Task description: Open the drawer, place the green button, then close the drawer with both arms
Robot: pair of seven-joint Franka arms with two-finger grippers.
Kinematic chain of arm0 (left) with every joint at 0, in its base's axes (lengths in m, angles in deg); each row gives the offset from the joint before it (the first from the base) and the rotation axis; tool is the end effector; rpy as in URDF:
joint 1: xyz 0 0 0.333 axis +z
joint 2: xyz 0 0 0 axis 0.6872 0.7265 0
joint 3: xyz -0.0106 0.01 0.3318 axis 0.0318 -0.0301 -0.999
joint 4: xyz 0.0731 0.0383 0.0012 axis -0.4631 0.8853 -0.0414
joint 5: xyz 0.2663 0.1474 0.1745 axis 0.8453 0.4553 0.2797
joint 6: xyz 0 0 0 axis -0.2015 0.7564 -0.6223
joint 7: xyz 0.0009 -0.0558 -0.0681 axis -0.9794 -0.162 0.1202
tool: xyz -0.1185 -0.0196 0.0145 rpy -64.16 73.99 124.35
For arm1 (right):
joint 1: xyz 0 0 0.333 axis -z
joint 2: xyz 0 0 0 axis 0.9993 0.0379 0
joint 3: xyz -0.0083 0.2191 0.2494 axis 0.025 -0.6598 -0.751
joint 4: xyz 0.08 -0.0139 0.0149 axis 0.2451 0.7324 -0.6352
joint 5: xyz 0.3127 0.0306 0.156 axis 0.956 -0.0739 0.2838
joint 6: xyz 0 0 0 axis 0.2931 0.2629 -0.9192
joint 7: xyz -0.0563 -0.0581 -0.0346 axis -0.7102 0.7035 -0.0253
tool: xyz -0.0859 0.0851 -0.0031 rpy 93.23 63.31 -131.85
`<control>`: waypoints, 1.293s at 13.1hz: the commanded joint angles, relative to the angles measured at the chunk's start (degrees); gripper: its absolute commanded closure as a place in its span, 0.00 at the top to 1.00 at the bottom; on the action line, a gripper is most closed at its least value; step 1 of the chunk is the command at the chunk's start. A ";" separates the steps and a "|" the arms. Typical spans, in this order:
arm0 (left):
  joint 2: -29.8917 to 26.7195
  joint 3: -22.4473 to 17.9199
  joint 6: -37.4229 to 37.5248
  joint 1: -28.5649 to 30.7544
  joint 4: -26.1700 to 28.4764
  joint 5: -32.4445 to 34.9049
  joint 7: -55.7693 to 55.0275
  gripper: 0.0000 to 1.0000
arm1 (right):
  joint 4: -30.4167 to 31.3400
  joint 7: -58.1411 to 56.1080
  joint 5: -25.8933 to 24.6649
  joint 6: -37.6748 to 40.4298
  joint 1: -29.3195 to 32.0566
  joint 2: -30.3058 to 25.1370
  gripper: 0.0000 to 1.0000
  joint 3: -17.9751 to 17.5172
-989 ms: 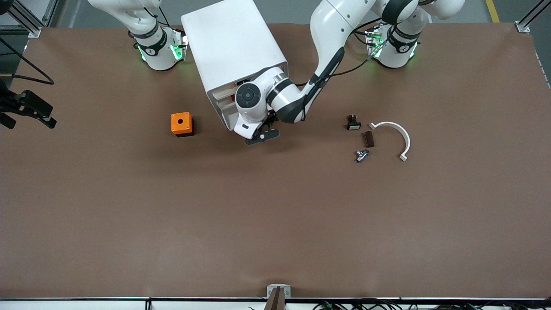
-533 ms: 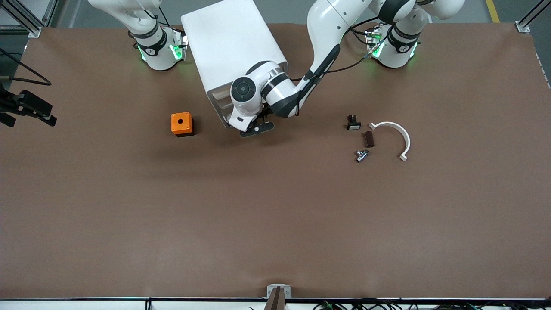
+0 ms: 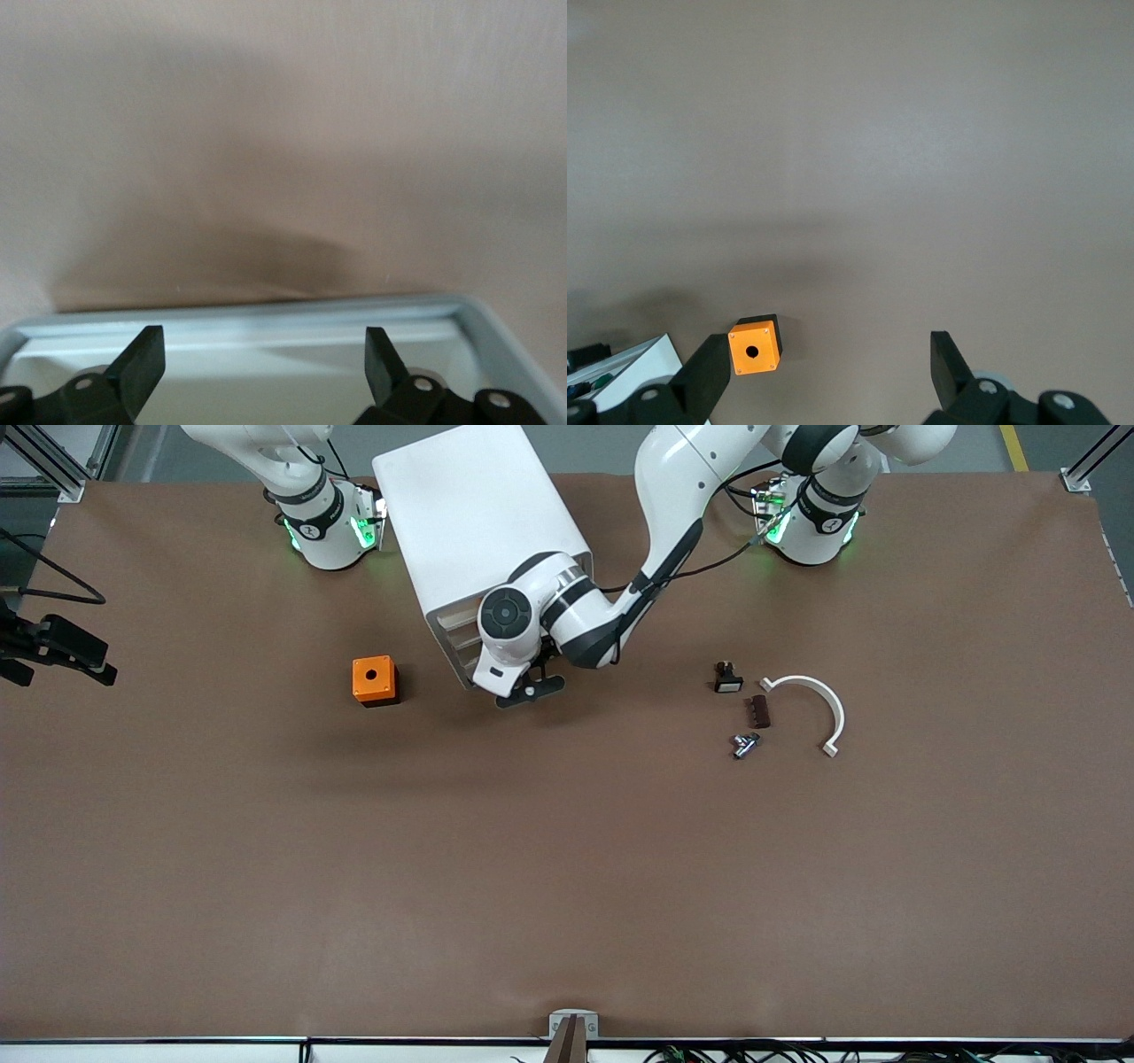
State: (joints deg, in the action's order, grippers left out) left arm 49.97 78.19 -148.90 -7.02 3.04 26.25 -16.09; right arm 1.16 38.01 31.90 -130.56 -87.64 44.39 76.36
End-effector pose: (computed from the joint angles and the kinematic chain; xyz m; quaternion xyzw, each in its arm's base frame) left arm 0.3833 -0.5899 0.2443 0.9747 0.1726 -0.1409 0.0152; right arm 0.5266 -0.0213 0.6475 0.9998 -0.0016 0.0172 0.0022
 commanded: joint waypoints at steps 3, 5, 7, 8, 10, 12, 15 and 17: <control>-9.73 -0.03 4.51 11.47 0.97 1.83 0.40 0.99 | 4.45 0.08 0.33 -2.57 -0.02 -3.69 1.00 0.02; -14.74 -0.03 8.98 16.57 0.97 6.47 0.75 0.99 | 4.37 0.08 -0.20 -2.49 -0.19 -3.69 1.00 -0.07; -19.05 0.06 15.30 19.13 0.97 8.78 6.25 0.99 | 3.41 -0.01 -0.29 -2.22 -0.28 -3.69 1.00 -0.07; -21.16 -0.12 17.25 20.27 0.97 8.87 9.51 0.99 | 3.31 -0.01 -0.29 -2.05 -0.02 -3.60 1.00 0.28; -25.73 -0.03 21.20 25.18 0.97 9.31 16.45 0.99 | 3.22 -0.53 -0.29 -2.31 0.16 -3.51 1.00 1.85; -29.60 -0.03 25.86 30.45 0.97 10.79 25.05 0.99 | 3.31 -0.71 0.41 -2.40 0.25 -3.16 1.00 2.39; -34.61 0.06 29.30 38.53 0.97 12.56 37.10 0.99 | 3.22 -0.89 0.24 -2.40 -0.02 -2.98 1.00 2.13; -37.08 -0.03 31.41 43.55 0.97 12.56 44.84 0.99 | 3.22 -0.80 0.24 -1.78 -0.54 -2.98 1.00 1.43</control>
State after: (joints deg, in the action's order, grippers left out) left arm 16.05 77.45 -118.88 33.28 2.17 37.69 23.45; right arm 3.95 37.52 31.87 -132.67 -87.76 41.87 78.42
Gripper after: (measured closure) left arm 0.004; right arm 0.000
